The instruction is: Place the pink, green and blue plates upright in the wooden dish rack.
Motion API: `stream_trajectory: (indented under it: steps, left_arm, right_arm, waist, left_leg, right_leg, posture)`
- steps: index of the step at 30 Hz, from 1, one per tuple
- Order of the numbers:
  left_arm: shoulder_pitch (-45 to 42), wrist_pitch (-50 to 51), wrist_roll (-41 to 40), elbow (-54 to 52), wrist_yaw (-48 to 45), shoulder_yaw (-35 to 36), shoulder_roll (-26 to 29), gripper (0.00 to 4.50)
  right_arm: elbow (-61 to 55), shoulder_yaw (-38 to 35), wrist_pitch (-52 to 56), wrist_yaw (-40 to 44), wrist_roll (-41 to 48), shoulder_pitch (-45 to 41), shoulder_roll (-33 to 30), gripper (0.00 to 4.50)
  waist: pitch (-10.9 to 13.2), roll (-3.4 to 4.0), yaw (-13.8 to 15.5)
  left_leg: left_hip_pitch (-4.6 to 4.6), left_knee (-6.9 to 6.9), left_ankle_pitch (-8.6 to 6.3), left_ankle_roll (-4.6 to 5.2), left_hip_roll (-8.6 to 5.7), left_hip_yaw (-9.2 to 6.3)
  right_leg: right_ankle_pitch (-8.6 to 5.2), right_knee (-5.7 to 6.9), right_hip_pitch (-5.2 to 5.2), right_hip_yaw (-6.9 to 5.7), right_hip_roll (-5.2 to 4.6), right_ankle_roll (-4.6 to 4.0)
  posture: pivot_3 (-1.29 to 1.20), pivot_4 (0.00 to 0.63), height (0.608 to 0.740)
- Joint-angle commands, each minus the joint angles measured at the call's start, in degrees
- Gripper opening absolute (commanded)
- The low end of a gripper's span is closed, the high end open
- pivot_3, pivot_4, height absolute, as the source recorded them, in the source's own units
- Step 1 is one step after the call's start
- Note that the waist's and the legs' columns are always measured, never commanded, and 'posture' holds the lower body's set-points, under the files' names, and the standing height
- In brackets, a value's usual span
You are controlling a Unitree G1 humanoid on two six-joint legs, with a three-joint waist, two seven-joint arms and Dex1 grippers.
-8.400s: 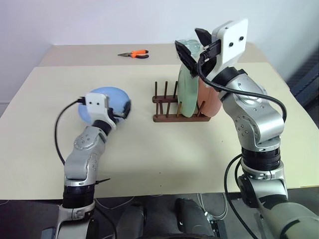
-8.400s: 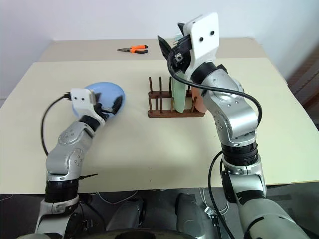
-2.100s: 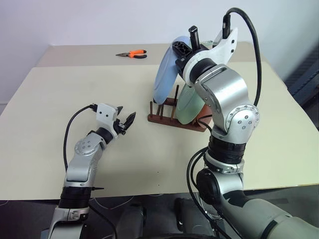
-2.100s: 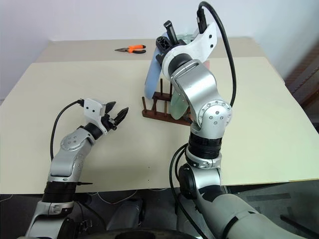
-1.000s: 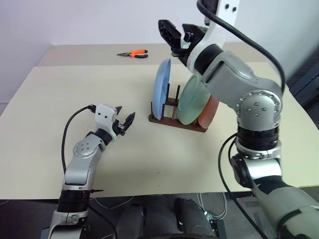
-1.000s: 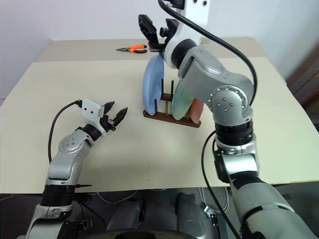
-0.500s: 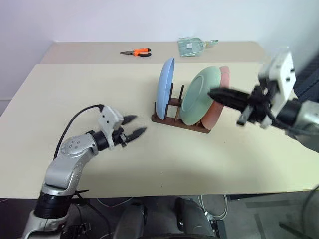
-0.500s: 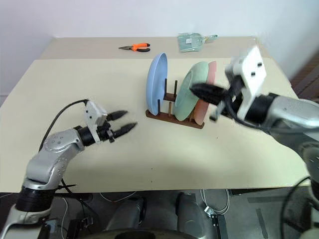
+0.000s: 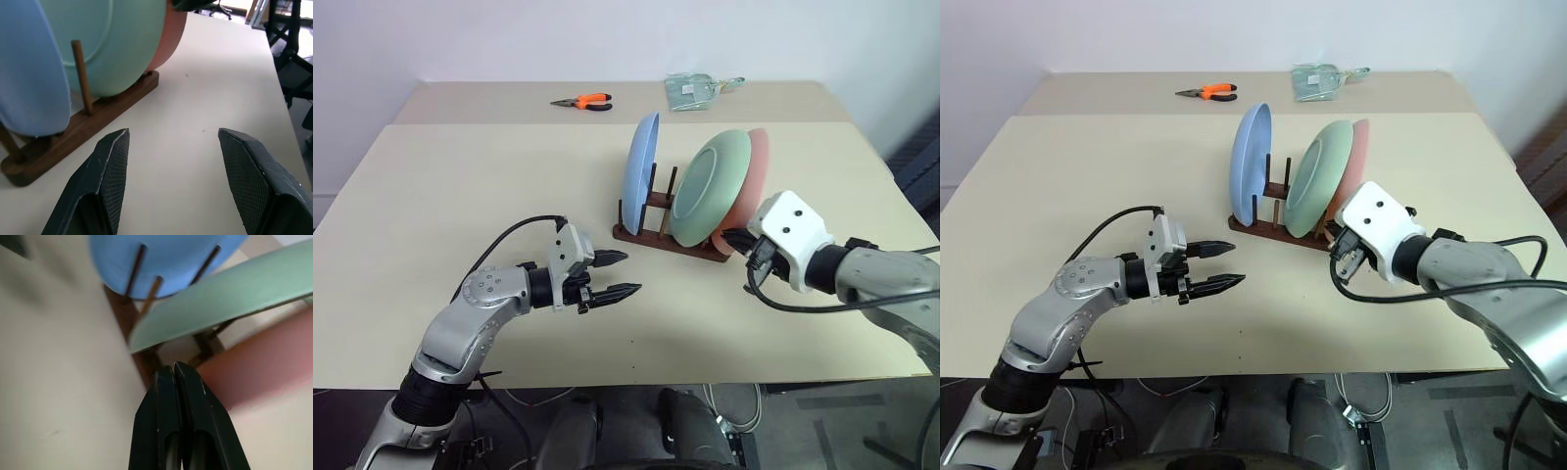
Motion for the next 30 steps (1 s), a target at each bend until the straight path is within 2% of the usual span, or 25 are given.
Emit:
stream_trajectory:
  steps: [1,11,17,19,23,27,30]
  left_arm:
    - [0.61,-0.77,0.09,-2.4,1.04,0.98,0.19,2.99]
    - [2.15,-0.69,0.46,-3.72,3.2,0.5,-0.11,2.99]
    - [1.8,-0.94,0.81,-2.91,3.23,0.16,-0.29,2.99]
    - [1.68,-1.15,1.23,-2.68,3.07,-0.15,-0.27,2.99]
    - [1.27,-1.45,1.6,-2.08,2.82,-0.41,-0.33,2.99]
    - [0.7,-1.83,1.76,-1.29,2.56,-0.75,-0.39,2.99]
    - [0.02,-3.79,3.58,0.76,3.17,-0.76,-0.52,2.99]
  right_arm:
    - [1.08,0.54,-1.2,0.71,-3.77,-2.11,1.4,0.03]
    - [-1.95,3.84,-2.74,5.28,-6.29,-10.42,8.04,0.03]
    - [-2.79,1.74,-1.78,7.67,-8.03,-9.2,5.84,0.03]
    - [-4.03,-2.08,-1.83,10.65,-6.3,-6.69,3.84,0.03]
    - [-6.81,-14.91,-0.13,18.46,-0.3,0.27,-0.6,0.03]
    - [-7.88,-25.13,2.77,23.51,4.92,5.84,-2.34,0.03]
    - [-10.27,-29.97,2.69,28.75,5.86,15.04,-3.07,0.03]
  waist:
    - [0.0,-0.01,0.0]
    - [0.01,-0.01,-0.16]
    - [0.0,-0.03,-0.1]
    - [0.0,-0.03,-0.03]
    - [-0.01,-0.03,-0.04]
    - [-0.01,-0.04,-0.12]
    - [-0.02,-0.05,-0.01]
  left_leg:
    - [0.0,0.03,0.0,0.0,-0.01,0.0]
    - [0.11,0.06,0.01,0.01,0.04,0.03]
    - [0.1,0.09,0.01,0.01,0.01,0.04]
    - [0.11,0.09,0.01,0.01,0.01,0.04]
    - [0.1,0.09,0.01,0.02,0.01,0.04]
    - [0.24,0.11,0.0,0.02,0.03,0.07]
    - [0.37,0.09,0.0,0.03,0.04,0.08]
  right_leg:
    - [0.0,0.0,0.02,0.0,-0.01,0.01]
    - [-0.03,0.12,0.06,0.01,0.05,0.17]
    - [0.04,0.1,0.1,0.01,0.03,0.1]
    - [0.04,0.11,0.1,0.01,0.04,0.1]
    - [0.06,0.1,0.14,0.01,0.03,0.08]
    - [0.02,0.11,0.25,0.01,0.04,0.17]
    - [-0.03,0.12,0.37,0.0,0.05,0.23]
  posture:
    - [0.0,0.15,0.74]
    - [0.0,0.15,0.74]
    - [0.0,0.15,0.74]
    - [0.0,0.15,0.74]
    - [0.0,0.15,0.74]
    - [0.0,0.15,0.74]
    - [0.0,0.15,0.74]
